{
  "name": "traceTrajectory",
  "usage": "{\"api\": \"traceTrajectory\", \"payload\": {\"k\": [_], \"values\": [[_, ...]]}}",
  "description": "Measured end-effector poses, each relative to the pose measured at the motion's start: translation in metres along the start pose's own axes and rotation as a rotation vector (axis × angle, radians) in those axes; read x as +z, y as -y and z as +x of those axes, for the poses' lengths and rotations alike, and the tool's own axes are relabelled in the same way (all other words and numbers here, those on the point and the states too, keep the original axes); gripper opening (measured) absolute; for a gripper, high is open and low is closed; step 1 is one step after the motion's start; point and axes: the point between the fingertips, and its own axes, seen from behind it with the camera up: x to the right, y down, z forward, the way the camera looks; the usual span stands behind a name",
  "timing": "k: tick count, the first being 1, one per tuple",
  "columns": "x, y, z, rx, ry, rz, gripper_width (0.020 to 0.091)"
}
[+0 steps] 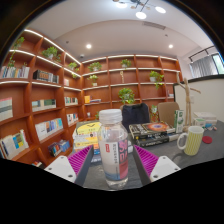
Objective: Pour water
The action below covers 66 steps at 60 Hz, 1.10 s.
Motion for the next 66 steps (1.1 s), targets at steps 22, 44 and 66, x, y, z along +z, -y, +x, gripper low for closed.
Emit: {"api": "traceTrajectory", "payload": {"k": [22, 44, 66], "values": [[0.018, 0.004, 0.003, -0.056, -0.015, 0.022, 0.0373], [0.007, 0.033, 0.082, 0.36, -0.089, 0.058, 0.0369], [0.031, 0.095, 0.184, 1.203, 0.023, 0.225, 0.0368]]}}
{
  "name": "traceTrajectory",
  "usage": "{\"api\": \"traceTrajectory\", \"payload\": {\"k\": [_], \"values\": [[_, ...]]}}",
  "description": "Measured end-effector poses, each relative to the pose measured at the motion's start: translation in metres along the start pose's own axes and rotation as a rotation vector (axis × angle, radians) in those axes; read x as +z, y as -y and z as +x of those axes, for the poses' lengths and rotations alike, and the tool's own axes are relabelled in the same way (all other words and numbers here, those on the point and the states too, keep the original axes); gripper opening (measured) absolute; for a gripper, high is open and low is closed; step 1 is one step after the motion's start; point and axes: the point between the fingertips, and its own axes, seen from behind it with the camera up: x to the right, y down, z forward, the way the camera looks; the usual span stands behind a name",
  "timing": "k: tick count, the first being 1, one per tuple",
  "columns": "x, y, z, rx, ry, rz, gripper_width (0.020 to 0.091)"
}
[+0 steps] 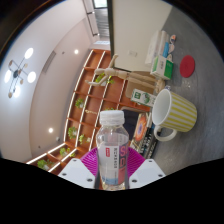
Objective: Pour water
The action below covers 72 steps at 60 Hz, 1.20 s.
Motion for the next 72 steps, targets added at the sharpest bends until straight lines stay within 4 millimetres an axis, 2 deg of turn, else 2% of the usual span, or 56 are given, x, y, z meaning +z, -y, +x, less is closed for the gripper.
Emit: {"api": "traceTrajectory", "payload": {"k": [5, 6, 8, 14, 17, 25, 34, 39, 43, 50, 57, 63, 66, 72], "values": [[0.008, 0.017, 0.001, 0.219, 0.026, 0.022, 0.0367], [0.004, 0.019, -0.003, 0.256, 0.025, 0.027, 0.0368], [0.012, 0.023, 0.0, 0.319, 0.027, 0.036, 0.0368], [0.014, 0.028, 0.003, 0.483, 0.02, 0.029, 0.0381], [0.021, 0.029, 0.005, 0.545, 0.021, 0.024, 0.0381], [0.015, 0.056, -0.002, 0.742, 0.114, 0.102, 0.0382], [0.017, 0.054, 0.024, 0.84, 0.041, 0.091, 0.0381], [0.017, 0.056, 0.028, 0.878, 0.051, 0.103, 0.0381], [0.018, 0.049, 0.028, 0.853, 0.036, 0.083, 0.0382], [0.02, 0.049, 0.023, 0.835, 0.04, 0.077, 0.0382], [0.02, 0.049, 0.003, 0.673, 0.04, 0.069, 0.0381], [0.015, 0.055, -0.015, 0.284, -0.016, 0.039, 0.0382], [0.011, 0.066, -0.021, 0.048, -0.046, 0.039, 0.0383], [-0.003, 0.106, -0.029, -0.358, -0.149, 0.091, 0.0382]]}}
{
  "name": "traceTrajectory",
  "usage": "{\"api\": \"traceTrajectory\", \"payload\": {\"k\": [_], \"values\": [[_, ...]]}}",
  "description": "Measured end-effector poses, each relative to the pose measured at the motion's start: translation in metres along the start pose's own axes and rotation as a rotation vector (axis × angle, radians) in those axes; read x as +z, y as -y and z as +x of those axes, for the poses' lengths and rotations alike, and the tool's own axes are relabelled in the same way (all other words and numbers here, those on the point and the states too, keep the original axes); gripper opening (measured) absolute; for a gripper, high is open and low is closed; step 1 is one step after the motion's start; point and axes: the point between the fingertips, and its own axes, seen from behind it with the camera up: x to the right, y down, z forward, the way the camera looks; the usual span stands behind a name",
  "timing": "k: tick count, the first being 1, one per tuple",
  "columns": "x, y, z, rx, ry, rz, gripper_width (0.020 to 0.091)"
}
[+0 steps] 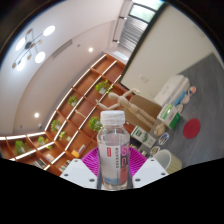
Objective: Pour water
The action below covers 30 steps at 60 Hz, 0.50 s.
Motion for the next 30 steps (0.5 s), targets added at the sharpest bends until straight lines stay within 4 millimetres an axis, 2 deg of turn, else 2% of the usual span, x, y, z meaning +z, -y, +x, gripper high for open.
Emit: {"api": "traceTrajectory", "payload": {"k": [3, 9, 15, 17, 18, 24, 25, 26, 30], "values": [[-0.002, 0.022, 0.008, -0.187, -0.057, 0.035, 0.0383], [-0.001, 0.064, 0.037, -0.5, -0.177, 0.115, 0.0381], [-0.005, 0.1, 0.074, -0.745, -0.298, 0.161, 0.0379], [-0.003, 0.108, 0.088, -0.799, -0.329, 0.161, 0.0378], [0.001, 0.11, 0.101, -0.822, -0.339, 0.165, 0.038], [0.007, 0.125, 0.137, -0.918, -0.416, 0.129, 0.038], [0.02, 0.119, 0.161, -0.933, -0.424, 0.133, 0.0379], [0.017, 0.125, 0.155, -0.938, -0.439, 0.119, 0.0379], [0.025, 0.126, 0.175, -0.955, -0.465, 0.094, 0.0381]]}}
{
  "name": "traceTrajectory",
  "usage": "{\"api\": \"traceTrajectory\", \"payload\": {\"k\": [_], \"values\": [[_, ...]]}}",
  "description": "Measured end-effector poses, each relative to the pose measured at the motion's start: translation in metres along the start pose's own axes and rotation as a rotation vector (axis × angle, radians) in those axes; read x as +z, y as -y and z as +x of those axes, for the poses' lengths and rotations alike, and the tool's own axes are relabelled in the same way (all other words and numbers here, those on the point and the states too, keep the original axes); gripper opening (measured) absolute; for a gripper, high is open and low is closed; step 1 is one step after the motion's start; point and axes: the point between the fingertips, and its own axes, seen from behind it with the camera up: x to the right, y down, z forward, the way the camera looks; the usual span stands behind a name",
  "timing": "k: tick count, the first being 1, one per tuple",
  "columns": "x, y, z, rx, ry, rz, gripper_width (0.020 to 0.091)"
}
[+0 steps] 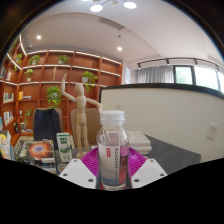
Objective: Pour water
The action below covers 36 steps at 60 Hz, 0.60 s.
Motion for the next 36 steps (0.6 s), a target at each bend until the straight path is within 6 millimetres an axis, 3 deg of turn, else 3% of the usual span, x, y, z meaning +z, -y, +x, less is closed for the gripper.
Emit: {"api": "traceTrajectory", "payload": {"k": [1, 3, 8, 16, 17, 23, 31, 36], "values": [[0.002, 0.0, 0.0, 0.001, -0.003, -0.006, 0.0381], [0.012, -0.019, 0.007, 0.0, -0.007, -0.002, 0.0379], [0.026, -0.019, 0.003, 0.015, -0.008, -0.017, 0.0382], [0.046, -0.059, -0.01, 0.037, 0.05, -0.059, 0.039], [0.045, -0.051, -0.008, 0.042, 0.046, -0.033, 0.0382], [0.043, -0.054, -0.005, 0.069, 0.044, -0.017, 0.0409], [0.043, -0.056, -0.003, 0.105, 0.054, -0.006, 0.0517], [0.043, -0.072, -0.009, 0.093, 0.076, -0.062, 0.0727]]}}
